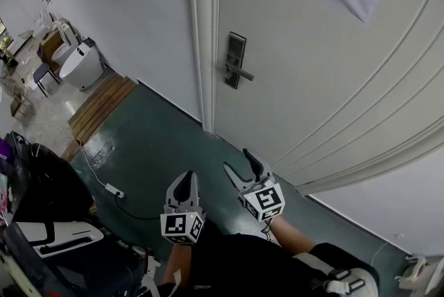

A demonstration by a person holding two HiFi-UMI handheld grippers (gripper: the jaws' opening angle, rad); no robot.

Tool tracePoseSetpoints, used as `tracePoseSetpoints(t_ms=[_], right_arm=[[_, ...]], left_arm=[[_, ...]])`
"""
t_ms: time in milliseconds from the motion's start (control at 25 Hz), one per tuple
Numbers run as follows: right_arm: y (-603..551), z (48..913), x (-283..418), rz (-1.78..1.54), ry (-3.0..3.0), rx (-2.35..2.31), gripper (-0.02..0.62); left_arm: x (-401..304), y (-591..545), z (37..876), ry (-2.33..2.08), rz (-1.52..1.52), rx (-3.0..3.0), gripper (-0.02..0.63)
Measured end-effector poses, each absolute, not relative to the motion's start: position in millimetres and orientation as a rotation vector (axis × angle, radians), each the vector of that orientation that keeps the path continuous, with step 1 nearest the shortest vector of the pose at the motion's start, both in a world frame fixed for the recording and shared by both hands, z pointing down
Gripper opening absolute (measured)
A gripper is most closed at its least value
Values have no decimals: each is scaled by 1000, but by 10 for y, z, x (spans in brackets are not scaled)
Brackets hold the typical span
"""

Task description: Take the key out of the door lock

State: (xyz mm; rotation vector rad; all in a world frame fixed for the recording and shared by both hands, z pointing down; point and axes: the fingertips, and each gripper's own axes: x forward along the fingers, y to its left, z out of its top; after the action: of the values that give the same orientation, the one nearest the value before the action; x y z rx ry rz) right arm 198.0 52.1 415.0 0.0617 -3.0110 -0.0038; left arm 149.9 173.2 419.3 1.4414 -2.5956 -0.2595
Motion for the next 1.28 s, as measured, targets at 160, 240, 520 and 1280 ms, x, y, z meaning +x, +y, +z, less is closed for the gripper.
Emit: tracePoseSetpoints(t_ms=[160, 240, 520, 1280], right_arm=[[628, 4133, 1590, 67, -3001, 54, 279], [676, 4137, 1396, 71, -2994, 56, 279], [813, 4095, 741, 113, -2997, 116, 279], [696, 4323, -31, 222, -2959, 311, 272]], left_arm=[[1165, 1816, 4199, -2584, -267, 1441, 28], [968, 1875, 4211, -2580, -264, 1445, 29], [348, 2106, 4123, -2558, -259, 1495, 28], [-563, 1997, 4338, -2441, -182, 1604, 28]])
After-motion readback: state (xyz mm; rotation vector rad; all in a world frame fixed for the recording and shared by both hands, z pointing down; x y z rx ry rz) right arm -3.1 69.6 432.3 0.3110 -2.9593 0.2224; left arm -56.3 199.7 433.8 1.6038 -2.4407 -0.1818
